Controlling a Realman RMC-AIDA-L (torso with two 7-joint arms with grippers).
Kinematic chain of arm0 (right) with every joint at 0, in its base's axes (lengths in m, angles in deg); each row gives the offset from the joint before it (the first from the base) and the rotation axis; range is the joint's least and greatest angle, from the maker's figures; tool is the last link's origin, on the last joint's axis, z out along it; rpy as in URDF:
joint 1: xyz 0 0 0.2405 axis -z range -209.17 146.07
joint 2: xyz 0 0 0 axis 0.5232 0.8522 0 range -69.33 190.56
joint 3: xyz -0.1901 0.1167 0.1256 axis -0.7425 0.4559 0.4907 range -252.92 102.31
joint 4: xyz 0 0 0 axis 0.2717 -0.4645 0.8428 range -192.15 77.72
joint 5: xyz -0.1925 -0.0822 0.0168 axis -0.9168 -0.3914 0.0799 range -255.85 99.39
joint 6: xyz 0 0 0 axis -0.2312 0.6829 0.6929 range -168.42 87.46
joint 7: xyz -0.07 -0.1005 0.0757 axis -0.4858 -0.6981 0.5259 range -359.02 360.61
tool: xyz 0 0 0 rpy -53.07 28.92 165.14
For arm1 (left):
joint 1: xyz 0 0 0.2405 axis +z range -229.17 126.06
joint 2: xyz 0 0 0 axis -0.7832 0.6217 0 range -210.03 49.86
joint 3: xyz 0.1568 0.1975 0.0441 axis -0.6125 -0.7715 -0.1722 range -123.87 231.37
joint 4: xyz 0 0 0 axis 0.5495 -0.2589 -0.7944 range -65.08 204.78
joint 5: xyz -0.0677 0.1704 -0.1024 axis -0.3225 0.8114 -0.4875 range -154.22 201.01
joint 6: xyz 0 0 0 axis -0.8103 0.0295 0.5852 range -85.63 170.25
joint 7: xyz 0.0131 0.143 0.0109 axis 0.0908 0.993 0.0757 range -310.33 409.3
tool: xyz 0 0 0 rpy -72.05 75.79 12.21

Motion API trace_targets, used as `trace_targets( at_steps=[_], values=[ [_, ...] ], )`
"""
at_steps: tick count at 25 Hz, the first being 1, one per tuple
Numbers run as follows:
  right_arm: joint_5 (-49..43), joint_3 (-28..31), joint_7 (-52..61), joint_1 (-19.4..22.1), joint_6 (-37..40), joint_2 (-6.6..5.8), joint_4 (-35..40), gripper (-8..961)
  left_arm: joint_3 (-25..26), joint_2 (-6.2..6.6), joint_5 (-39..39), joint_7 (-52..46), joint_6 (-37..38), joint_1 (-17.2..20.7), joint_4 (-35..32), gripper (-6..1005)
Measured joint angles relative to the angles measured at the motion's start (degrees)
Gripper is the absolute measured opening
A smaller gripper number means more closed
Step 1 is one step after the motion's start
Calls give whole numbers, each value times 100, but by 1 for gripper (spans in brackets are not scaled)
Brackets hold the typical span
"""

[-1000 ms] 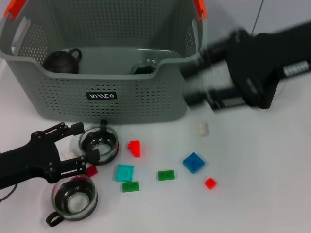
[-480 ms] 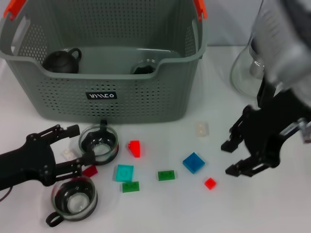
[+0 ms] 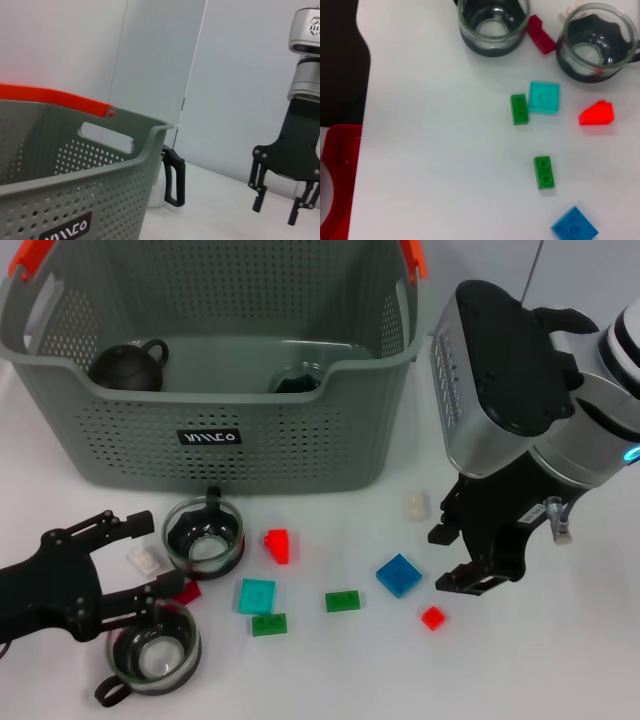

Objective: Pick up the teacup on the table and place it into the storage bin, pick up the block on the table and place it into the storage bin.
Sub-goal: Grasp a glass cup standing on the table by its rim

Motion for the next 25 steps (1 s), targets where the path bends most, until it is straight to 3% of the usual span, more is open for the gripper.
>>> trace_targets(
  at_steps=[4, 7, 12, 17, 20, 23, 25],
  values=[
    [65, -17, -9, 33, -205, 12, -192, 492, -135, 26, 33, -429, 8, -44, -126, 814],
    [540, 93, -209, 195, -621, 2, -433, 490, -358, 121, 53, -1850, 143, -183, -534, 814],
    [2589, 922, -1745, 903, -1162, -22, -1029, 493, -488, 189, 113, -2693, 443, -353, -991, 813],
    [3826, 1662, -3473, 1661, -1186, -24, -2199, 491, -622, 289, 285, -3034, 466, -522, -1168, 813],
    [4241, 2181, -4596, 1962, -1122, -24, -3059, 491, -1036, 377, 761, -4114, 424, -816, -1508, 812],
    [4387, 2755, -5387, 2105, -1026, -31, -3788, 491, -1532, 391, 1352, -5880, 285, -1209, -2107, 812],
    [4390, 3069, -5789, 2118, -936, -37, -4165, 492, -1806, 380, 1560, -6543, 231, -1408, -2467, 812]
  ],
)
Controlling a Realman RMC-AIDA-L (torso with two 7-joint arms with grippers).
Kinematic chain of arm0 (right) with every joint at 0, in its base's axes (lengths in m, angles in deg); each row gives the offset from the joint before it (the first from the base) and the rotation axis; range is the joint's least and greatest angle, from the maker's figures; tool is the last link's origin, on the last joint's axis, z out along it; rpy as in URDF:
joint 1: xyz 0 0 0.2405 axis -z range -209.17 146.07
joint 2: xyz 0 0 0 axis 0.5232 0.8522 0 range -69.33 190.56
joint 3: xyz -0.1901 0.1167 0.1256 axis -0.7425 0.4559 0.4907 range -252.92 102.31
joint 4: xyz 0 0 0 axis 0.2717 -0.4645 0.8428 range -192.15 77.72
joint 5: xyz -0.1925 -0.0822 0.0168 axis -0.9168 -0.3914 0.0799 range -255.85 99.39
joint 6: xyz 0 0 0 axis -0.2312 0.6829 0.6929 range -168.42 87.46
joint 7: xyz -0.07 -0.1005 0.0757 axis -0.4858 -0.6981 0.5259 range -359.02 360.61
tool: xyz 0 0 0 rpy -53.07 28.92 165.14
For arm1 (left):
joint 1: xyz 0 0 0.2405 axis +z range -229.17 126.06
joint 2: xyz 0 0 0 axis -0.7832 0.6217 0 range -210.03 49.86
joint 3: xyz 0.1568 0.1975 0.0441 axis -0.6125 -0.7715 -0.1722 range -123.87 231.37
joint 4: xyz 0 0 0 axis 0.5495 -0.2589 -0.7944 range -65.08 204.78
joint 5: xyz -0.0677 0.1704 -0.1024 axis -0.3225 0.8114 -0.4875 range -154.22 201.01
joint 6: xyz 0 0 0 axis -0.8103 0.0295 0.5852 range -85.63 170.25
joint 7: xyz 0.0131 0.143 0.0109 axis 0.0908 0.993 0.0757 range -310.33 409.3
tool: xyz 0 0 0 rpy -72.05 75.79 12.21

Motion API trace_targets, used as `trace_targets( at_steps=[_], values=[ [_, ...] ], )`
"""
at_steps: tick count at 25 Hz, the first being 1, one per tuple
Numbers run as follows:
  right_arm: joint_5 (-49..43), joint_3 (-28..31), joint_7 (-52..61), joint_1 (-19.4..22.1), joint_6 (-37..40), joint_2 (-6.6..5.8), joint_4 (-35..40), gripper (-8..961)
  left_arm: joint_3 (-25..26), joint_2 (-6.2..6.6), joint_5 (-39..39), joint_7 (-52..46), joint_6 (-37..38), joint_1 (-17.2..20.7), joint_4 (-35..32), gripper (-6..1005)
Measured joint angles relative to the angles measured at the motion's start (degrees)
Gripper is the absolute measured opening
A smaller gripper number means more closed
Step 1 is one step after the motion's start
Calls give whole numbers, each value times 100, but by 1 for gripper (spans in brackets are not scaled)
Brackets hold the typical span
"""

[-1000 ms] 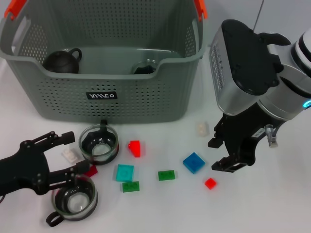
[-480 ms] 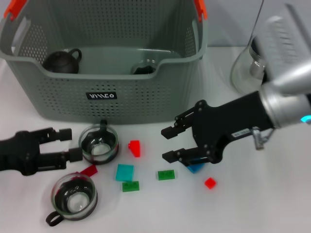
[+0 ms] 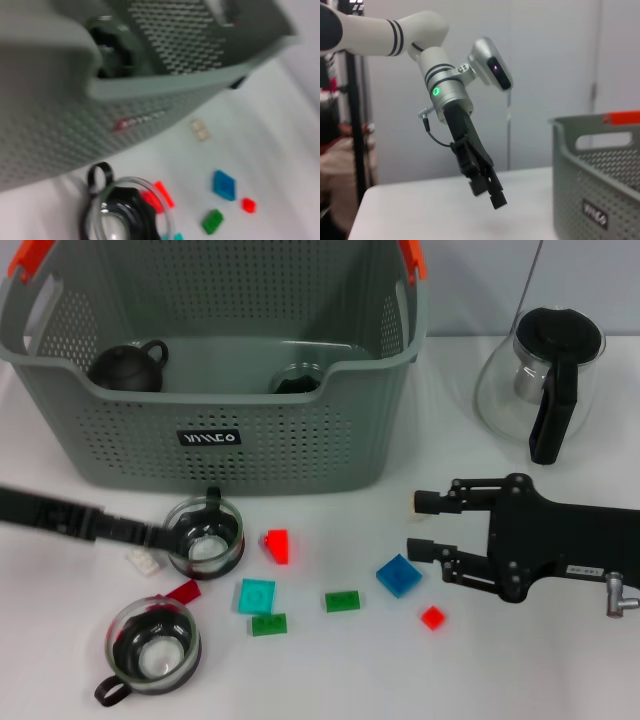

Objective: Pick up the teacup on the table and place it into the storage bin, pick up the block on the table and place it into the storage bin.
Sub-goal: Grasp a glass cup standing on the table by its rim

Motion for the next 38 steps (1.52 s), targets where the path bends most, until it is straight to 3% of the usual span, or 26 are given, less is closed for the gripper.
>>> trace_targets(
  at_steps=[2, 7, 11, 14, 17, 26, 38],
  values=[
    [-16, 144, -188, 3, 26, -3, -204, 492, -509, -51, 252, -728, -66, -250, -611, 812],
    [-51, 163, -207, 0, 24, -4, -273, 491, -1733, -78, 930, -1269, -202, -649, -1178, 811],
    [-51, 164, -211, -21, 47, -4, -275, 489, -2556, -123, 1118, -701, -301, -788, -1322, 811],
    [-48, 166, -211, -35, 36, -4, -278, 490, -2944, -233, 1130, 30, -403, -703, -1475, 809],
    [-45, 168, -212, -39, 52, -6, -278, 492, -3024, -342, 1179, 467, -525, -611, -1587, 808],
    [-39, 174, -212, -45, 77, -19, -278, 492, -3202, -462, 1673, 491, -1342, -683, -1064, 803],
    [-36, 183, -218, -27, 57, -22, -293, 491, -3235, -479, 1901, 294, -2075, -1038, -258, 797]
  ],
)
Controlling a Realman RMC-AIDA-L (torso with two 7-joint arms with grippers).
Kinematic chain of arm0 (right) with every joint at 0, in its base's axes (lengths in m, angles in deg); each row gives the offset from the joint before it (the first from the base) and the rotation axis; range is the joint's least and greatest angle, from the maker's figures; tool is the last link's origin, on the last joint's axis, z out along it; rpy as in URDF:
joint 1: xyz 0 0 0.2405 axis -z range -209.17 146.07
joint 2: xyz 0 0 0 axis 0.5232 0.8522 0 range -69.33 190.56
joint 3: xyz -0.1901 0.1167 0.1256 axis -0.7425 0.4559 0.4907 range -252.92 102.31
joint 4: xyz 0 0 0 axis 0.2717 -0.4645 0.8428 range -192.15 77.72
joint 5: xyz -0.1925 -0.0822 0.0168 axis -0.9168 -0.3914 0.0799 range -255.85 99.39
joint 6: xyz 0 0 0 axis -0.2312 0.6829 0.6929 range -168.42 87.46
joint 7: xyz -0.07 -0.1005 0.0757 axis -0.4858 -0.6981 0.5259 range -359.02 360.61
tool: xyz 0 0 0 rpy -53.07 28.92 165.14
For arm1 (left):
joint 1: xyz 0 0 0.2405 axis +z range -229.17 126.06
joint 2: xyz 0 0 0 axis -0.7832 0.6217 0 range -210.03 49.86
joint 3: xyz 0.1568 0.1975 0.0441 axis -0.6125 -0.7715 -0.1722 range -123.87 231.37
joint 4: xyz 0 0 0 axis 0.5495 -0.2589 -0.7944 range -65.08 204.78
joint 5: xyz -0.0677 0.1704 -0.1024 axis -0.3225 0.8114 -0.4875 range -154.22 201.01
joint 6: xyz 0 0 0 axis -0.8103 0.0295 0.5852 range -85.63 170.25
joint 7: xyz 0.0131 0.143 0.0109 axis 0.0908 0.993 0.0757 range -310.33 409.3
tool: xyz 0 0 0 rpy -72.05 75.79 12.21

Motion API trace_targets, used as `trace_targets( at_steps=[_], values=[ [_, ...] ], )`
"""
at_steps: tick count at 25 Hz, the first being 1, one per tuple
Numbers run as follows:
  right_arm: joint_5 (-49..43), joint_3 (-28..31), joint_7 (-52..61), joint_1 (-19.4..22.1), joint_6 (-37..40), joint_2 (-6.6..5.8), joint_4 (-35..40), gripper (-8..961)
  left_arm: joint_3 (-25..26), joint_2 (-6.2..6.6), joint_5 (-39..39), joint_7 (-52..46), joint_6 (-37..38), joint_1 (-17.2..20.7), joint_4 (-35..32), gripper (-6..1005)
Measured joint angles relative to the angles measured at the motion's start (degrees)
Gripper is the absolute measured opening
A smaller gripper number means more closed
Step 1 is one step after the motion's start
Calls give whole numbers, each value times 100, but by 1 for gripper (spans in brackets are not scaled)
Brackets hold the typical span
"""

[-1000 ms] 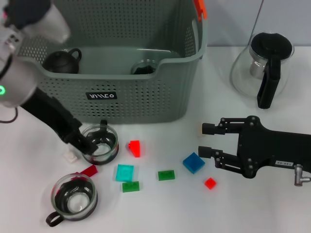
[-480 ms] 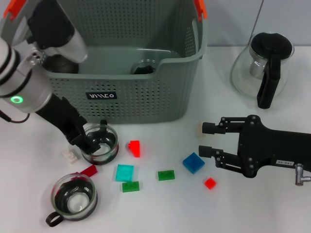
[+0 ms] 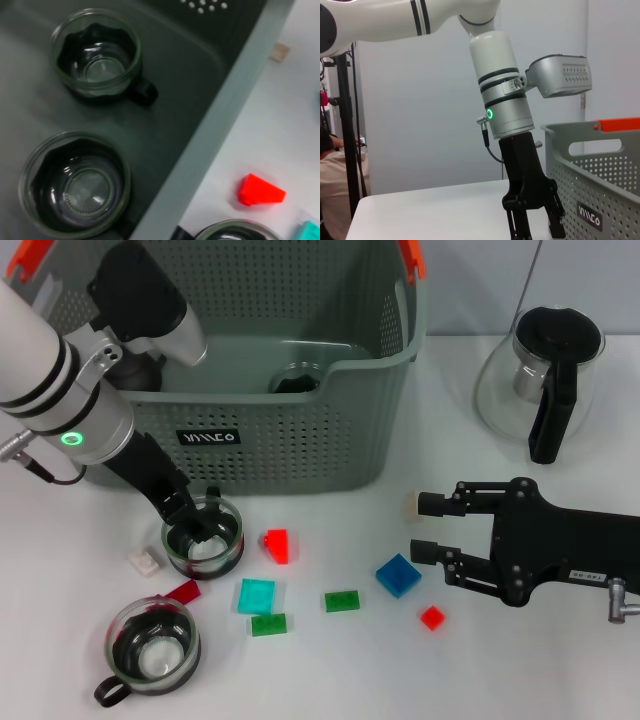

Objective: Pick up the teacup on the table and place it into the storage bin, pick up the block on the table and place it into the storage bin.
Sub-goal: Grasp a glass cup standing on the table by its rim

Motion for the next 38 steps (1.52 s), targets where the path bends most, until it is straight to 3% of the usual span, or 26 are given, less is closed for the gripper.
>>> trace_targets(
  at_steps=[18, 28, 32, 38],
  values=[
    [-1, -6, 77, -18, -24, 0, -1, 490, -176, -29, 298, 19, -379, -48, 512, 788],
    [-1, 14, 81, -2, -23, 0, -1, 492, -237, -44, 309, 37, 134, -46, 412, 783],
    [-1, 26, 83, -6, -21, 0, -2, 491, -246, -91, 309, 43, 266, -30, 260, 781],
    [-1, 47, 85, 14, -19, 0, -1, 492, -378, -161, 451, -82, -164, -22, 364, 778]
  ],
)
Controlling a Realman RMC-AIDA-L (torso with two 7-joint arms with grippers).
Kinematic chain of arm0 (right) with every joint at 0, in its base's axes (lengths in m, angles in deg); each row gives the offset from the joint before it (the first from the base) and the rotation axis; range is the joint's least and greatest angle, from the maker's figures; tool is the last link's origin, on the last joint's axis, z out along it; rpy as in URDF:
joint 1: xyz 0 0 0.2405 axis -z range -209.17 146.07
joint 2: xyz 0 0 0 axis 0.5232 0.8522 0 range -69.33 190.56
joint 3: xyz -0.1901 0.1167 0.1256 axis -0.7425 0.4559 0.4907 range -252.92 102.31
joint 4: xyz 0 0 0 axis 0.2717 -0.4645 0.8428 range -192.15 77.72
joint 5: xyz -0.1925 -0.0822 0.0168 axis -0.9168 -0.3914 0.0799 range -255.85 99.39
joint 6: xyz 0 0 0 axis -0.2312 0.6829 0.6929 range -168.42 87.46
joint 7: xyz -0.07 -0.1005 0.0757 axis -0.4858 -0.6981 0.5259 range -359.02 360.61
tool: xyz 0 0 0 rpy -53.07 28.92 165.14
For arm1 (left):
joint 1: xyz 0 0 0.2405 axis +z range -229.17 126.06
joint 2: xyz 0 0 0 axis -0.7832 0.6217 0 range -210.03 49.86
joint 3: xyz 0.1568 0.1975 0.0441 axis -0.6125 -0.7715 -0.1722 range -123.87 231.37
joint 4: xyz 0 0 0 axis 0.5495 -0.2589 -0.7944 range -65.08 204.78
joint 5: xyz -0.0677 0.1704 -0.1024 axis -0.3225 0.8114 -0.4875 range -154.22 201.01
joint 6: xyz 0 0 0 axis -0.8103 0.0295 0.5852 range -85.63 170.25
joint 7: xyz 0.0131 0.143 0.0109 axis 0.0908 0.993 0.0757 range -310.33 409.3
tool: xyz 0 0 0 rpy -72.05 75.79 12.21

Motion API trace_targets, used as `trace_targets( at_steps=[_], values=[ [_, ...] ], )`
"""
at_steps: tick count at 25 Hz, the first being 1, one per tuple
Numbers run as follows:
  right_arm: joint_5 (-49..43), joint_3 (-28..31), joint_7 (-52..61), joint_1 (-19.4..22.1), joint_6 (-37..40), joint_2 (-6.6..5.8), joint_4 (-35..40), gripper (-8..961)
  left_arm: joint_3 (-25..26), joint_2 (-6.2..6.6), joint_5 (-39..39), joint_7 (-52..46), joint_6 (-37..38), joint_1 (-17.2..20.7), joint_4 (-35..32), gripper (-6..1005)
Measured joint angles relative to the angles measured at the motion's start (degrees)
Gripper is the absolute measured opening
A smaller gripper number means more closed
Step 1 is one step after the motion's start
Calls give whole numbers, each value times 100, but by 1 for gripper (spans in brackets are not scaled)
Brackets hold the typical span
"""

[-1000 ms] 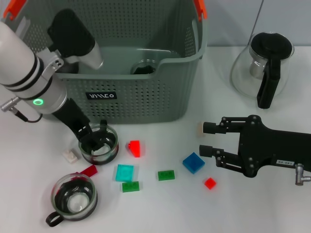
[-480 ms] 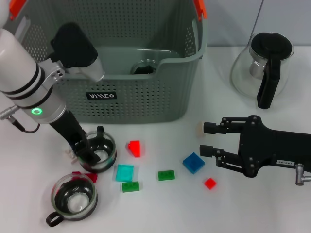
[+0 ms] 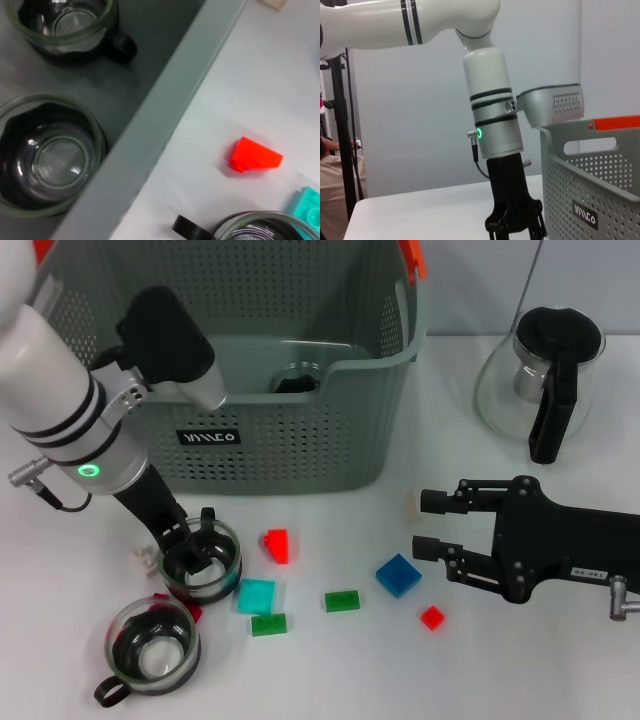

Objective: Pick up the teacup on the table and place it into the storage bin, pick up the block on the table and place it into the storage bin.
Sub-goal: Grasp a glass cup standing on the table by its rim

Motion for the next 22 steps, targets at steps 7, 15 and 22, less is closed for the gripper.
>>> trace_targets(
  at_steps=[7, 15, 22],
  values=[
    [0, 15, 7, 22, 14, 0, 0, 491, -285, 15, 12, -189, -150, -14, 146, 725],
    [0, 31, 42, 1, 40, -5, 0, 490, -378, 47, 18, -387, -190, -14, 180, 444],
    [0, 32, 69, -14, 44, -17, 0, 491, -504, 84, 22, -482, -250, 8, 181, 235]
  ],
)
